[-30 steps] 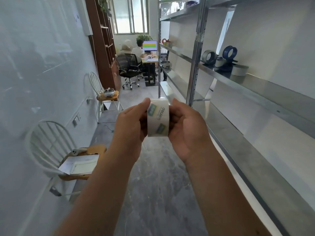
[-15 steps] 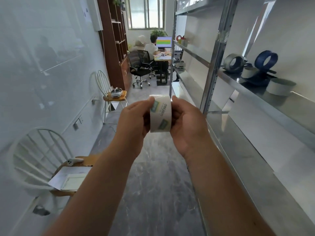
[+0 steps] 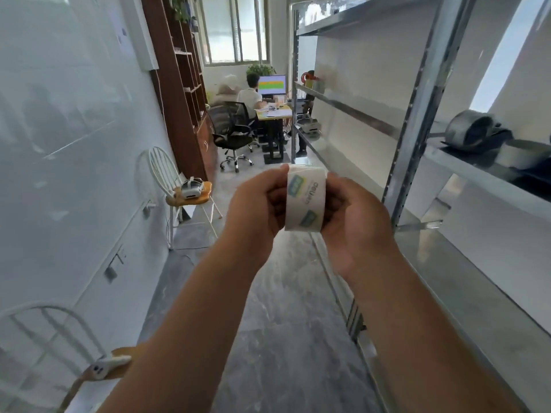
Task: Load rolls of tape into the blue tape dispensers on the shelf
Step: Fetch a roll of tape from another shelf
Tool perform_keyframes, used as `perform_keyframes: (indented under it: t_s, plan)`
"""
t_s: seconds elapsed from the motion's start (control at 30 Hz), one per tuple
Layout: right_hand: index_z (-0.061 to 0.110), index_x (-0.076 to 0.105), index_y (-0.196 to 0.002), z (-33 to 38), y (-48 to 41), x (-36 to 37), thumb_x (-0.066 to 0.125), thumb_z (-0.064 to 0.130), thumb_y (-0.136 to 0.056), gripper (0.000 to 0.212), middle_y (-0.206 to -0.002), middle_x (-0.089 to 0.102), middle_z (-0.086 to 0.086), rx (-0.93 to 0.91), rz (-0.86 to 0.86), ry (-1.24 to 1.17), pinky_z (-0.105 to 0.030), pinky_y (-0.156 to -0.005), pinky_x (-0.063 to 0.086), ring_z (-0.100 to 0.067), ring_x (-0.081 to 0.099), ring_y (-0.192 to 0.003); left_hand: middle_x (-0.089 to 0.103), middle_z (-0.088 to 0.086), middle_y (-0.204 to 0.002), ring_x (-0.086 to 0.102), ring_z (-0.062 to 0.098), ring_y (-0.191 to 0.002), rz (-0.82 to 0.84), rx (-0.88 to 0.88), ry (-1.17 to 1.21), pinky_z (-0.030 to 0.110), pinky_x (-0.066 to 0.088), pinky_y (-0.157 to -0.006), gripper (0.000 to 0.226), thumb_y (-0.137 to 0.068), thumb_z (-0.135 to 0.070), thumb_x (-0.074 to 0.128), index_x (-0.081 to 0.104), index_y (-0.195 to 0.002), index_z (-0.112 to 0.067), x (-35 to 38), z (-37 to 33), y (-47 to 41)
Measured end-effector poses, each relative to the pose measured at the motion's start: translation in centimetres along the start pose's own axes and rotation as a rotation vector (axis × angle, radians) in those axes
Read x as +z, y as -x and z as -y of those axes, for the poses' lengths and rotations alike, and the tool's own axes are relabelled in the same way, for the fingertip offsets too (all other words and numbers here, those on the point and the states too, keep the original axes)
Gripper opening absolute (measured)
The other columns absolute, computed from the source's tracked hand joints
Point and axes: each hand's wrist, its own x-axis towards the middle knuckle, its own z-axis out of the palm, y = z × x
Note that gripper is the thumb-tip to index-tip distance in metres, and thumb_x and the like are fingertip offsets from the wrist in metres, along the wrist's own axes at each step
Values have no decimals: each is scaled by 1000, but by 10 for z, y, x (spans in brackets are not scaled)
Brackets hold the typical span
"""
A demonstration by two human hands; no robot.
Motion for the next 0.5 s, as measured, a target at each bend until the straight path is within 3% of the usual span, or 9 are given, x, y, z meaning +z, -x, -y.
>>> perform_keyframes:
  t_s: [0.1,0.23,0.33,0.5]
  plan:
    - [8,79,-106,-3,-47,16,56,25,-101,28,-95,80,-13,-56,-95,-3,-45,-80,57,-27,73,-88,66,26,-99,64,40,-92,89,-25,-22,59,51,-91,31,-101,-24,55,75,-85,-8,-3,-7,-59]
    - [5,77,-113,-2,-95,12,59,24,-99,29,-103,79,-16,-126,-246,-38,-47,-85,57,-31,72,-96,70,19,-85,67,37,-84,211,-76,-27,56,51,-87,34,-101,-26,54,75,-80,-10,15,-4,-126]
    - [2,77,-110,12,-118,-6,60,21,-100,28,-100,79,-17,-180,-331,-46,-47,-83,57,-30,73,-91,69,24,-97,67,38,-88,304,-134,-6,55,50,-87,31,-97,-28,58,76,-96,-4,42,8,-160]
    - [2,76,-110,35,-147,-52,63,21,-97,27,-108,78,-24,-293,-483,7,-52,-86,58,-33,74,-93,76,20,-94,72,38,-88,498,-177,-24,53,57,-90,32,-100,-25,58,79,-84,-8,104,35,-202]
